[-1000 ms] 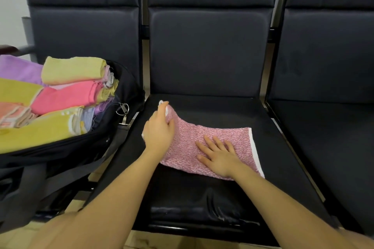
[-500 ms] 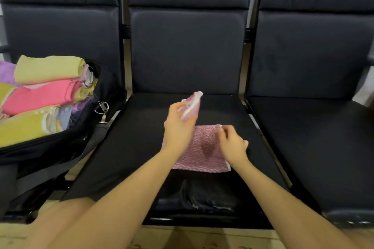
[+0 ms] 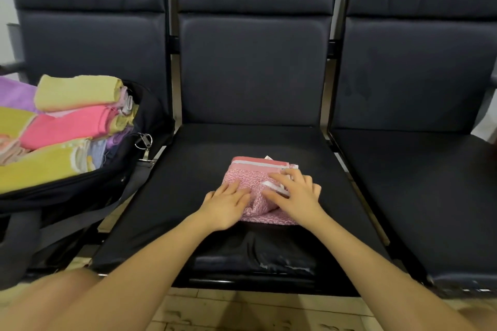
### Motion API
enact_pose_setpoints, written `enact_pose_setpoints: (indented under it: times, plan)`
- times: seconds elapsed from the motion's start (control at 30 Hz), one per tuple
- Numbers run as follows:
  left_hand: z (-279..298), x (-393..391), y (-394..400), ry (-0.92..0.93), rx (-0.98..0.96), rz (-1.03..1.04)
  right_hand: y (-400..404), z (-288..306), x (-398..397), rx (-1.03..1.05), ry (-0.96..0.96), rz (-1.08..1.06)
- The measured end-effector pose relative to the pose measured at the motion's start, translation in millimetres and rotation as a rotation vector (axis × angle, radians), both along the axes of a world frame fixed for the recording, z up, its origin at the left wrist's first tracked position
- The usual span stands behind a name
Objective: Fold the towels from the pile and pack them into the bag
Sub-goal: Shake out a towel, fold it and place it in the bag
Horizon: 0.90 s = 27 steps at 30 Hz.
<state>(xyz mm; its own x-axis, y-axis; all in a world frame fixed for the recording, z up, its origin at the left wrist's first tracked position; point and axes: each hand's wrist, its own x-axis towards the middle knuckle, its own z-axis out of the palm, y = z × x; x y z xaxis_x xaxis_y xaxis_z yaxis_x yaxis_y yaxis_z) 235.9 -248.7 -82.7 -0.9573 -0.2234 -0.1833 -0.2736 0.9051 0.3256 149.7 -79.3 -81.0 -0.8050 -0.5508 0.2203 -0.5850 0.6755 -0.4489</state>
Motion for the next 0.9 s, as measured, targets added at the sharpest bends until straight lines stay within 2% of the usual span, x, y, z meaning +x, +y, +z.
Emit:
enact_pose_setpoints:
  times: [0.1, 0.23, 0.3, 0.5, 0.57, 0.67, 0.77, 0.9]
  plan:
    - [-1.1, 8.2, -6.7, -0.004, 0.052, -0.004, -2.6, -0.6, 0.3, -0.020, -0.115, 0.139]
    - [-0.4, 14.6, -11.2, 0.051, 0.047, -0.034, 0.7, 1.2, 0.5, -0.299, -0.236, 0.134]
    - [-0.9, 14.7, -9.7, 0.053, 0.038, -0.055, 7.7, 6.0, 1.4, -0.327, -0.237, 0.163]
    - [0.9, 9.8, 1.7, -0.034, 0.090, -0.095, 35.0, 11.8, 0.3, 0.110, -0.023, 0.298]
    - [2.5, 10.5, 2.8, 0.016, 0.057, -0.125, 39.8, 9.5, 0.7, 0.099, 0.070, 0.287]
    - [5.2, 14.7, 2.8, 0.186, 0.010, -0.185, 44.1, 7.7, -1.4, -0.066, 0.253, 0.254]
    - [6.1, 16.7, 3.1, 0.278, -0.006, -0.249, 50.5, 11.2, -5.6, -0.202, 0.368, 0.202]
    - [1.8, 15.8, 7.0, 0.231, -0.001, -0.327, 69.4, 11.7, -9.4, -0.106, 0.390, 0.247]
